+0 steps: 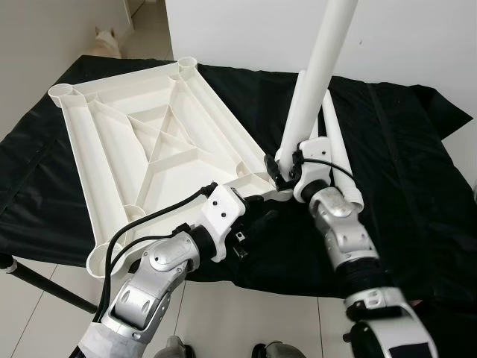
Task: Building children table
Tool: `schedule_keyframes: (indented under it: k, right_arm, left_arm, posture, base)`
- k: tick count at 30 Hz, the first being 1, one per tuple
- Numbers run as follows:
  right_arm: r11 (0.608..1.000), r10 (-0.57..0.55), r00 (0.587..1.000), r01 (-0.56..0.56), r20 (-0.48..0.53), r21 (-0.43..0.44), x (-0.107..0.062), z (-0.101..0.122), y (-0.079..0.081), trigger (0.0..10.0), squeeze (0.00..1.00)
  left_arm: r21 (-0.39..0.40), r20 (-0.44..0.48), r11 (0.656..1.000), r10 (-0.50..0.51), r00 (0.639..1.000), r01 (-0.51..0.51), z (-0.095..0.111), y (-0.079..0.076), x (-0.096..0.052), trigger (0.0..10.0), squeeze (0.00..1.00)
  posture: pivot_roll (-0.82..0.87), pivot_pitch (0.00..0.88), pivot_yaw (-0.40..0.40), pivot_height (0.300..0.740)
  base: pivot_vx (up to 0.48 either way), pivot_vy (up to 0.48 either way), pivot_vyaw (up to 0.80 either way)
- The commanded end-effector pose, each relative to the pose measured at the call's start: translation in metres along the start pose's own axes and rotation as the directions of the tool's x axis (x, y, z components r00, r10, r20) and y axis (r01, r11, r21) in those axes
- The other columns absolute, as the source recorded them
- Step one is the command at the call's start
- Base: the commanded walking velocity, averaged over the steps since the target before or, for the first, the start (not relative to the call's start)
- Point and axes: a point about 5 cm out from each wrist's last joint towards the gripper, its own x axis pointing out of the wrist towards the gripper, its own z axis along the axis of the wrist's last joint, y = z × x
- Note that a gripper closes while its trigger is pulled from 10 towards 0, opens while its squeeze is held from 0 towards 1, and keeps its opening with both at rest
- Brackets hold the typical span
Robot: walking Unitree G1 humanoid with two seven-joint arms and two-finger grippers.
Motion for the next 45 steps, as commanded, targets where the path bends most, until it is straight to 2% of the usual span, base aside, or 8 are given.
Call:
schedule_keyframes:
  k: [1,9,10,12,23,24,25,45]
  right_arm:
    - [0.997,0.069,0.998,-0.069,-0.001,-0.015,0.003,-0.001,0.006,10.0,0.0]
    - [0.977,0.198,0.98,-0.2,-0.033,-0.078,0.008,-0.001,0.0,10.0,0.0]
    - [0.972,0.222,0.974,-0.224,-0.04,-0.075,0.008,-0.002,-0.001,5.3,0.0]
    - [0.965,0.256,0.965,-0.259,-0.048,-0.053,0.008,-0.005,-0.001,0.0,0.0]
    - [0.964,0.265,0.963,-0.264,-0.057,0.015,0.007,-0.015,-0.001,0.0,0.0]
    - [0.968,0.25,0.966,-0.248,-0.066,0.029,0.007,-0.017,-0.002,7.1,0.0]
    - [0.973,0.23,0.97,-0.228,-0.072,0.042,0.007,-0.019,-0.001,10.0,0.0]
    - [0.961,-0.233,0.969,0.242,-0.079,0.134,-0.008,-0.014,0.028,10.0,0.0]
  left_arm:
    - [0.012,-0.006,1.0,-0.006,1.0,0.006,-0.001,0.0,0.0,10.0,0.0]
    - [0.015,-0.001,1.0,-0.006,1.0,0.006,0.001,0.001,0.001,10.0,0.0]
    - [0.016,-0.001,1.0,-0.005,1.0,0.005,0.001,0.001,0.001,10.0,0.0]
    - [0.016,-0.001,1.0,-0.005,1.0,0.005,0.001,0.001,0.001,10.0,0.0]
    - [0.016,0.0,1.0,-0.012,1.0,0.012,0.002,0.0,0.001,10.0,0.0]
    - [0.016,0.0,1.0,-0.013,1.0,0.013,0.002,0.0,0.001,10.0,0.0]
    - [0.016,0.0,1.0,-0.013,1.0,0.013,0.002,0.0,0.001,10.0,0.0]
    - [0.001,0.01,1.0,-0.032,0.999,0.032,0.001,-0.008,0.004,10.0,0.0]
  posture:
    - [-0.06,0.087,0.022,0.74]
    - [-0.05,0.087,0.023,0.74]
    - [-0.05,0.087,0.023,0.74]
    - [-0.05,0.087,0.023,0.74]
    - [-0.05,0.09,0.028,0.74]
    - [-0.05,0.091,0.028,0.74]
    - [-0.05,0.091,0.028,0.74]
    - [-0.06,0.087,0.004,0.74]
  base:
    - [0.0,0.0,0.0]
    - [0.0,0.0,0.0]
    - [0.0,0.0,0.0]
    - [0.0,0.0,0.0]
    - [0.0,0.0,0.0]
    - [0.0,0.0,0.0]
    - [0.0,0.0,0.0]
    - [0.0,0.0,0.0]
